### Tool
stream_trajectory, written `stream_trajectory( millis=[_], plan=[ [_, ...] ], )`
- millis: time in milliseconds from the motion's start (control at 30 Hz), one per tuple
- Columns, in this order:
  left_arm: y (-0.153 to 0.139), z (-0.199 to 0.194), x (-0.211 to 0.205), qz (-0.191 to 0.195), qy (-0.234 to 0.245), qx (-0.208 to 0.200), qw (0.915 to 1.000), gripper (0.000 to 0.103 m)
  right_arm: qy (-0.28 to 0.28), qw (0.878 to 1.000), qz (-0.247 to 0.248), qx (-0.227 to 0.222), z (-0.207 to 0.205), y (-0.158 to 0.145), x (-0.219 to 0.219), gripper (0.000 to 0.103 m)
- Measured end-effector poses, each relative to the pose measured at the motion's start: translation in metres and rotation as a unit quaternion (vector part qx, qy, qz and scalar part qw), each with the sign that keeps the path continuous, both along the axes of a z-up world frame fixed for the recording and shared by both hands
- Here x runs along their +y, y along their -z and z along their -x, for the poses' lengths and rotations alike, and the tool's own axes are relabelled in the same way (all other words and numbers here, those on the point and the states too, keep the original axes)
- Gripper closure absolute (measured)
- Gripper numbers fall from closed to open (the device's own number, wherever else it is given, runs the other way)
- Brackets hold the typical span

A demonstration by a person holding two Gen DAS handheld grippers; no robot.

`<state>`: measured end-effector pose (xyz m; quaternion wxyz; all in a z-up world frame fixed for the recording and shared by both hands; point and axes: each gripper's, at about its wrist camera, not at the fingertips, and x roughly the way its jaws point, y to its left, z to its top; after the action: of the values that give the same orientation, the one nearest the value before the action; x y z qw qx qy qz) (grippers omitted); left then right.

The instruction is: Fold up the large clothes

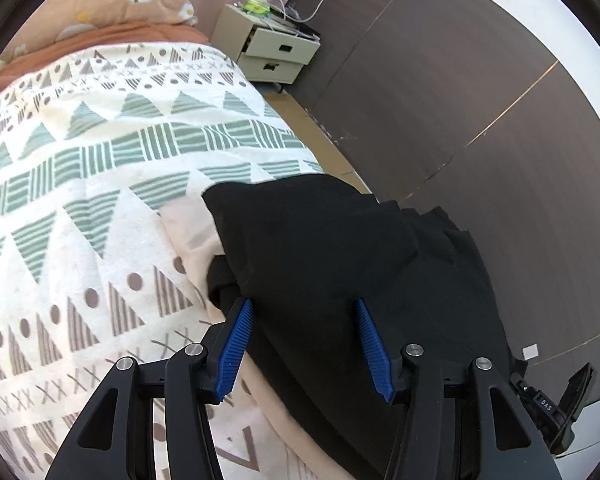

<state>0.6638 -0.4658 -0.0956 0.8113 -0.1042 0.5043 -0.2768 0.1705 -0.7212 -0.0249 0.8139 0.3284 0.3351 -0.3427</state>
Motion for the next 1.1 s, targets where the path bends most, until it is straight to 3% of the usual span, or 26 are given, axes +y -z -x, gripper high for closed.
stream_trajectory(
  millis=[100,133,333,400,533,633,733,867,1100],
  plan=[
    [-0.012,0.004,0.010,-0.018,-0.008,-0.020,0.9996,0.043,0.009,1.000,-0.002,0.002,0.009,-0.008,0.005,0.079],
    [-0.014,0.005,0.013,-0.019,-0.006,-0.020,0.9996,0.043,0.009,1.000,-0.004,0.001,0.012,-0.010,0.007,0.070],
    [-0.035,0.022,0.041,-0.019,0.003,-0.028,0.9994,0.042,-0.014,1.000,0.003,-0.013,0.033,-0.035,0.037,0.067],
    [-0.045,0.031,0.054,-0.013,0.001,-0.028,0.9995,0.038,-0.019,1.000,0.006,-0.013,0.039,-0.044,0.049,0.065],
    [-0.071,0.059,0.072,-0.012,0.006,-0.049,0.9987,0.027,-0.027,0.999,0.014,-0.022,0.051,-0.065,0.074,0.039],
    [-0.094,0.083,0.085,-0.018,0.009,-0.068,0.9975,0.027,-0.041,0.999,0.023,-0.025,0.057,-0.080,0.094,0.031],
    [-0.115,0.104,0.102,-0.009,0.009,-0.081,0.9967,0.017,-0.053,0.998,0.030,-0.019,0.062,-0.095,0.115,0.003],
    [-0.142,0.139,0.125,-0.003,0.012,-0.113,0.9936,0.003,-0.064,0.997,0.046,-0.021,0.074,-0.115,0.146,0.001],
    [-0.174,0.193,0.167,0.021,0.015,-0.144,0.9892,0.000,-0.071,0.995,0.062,-0.041,0.097,-0.136,0.190,0.000]
  ],
)
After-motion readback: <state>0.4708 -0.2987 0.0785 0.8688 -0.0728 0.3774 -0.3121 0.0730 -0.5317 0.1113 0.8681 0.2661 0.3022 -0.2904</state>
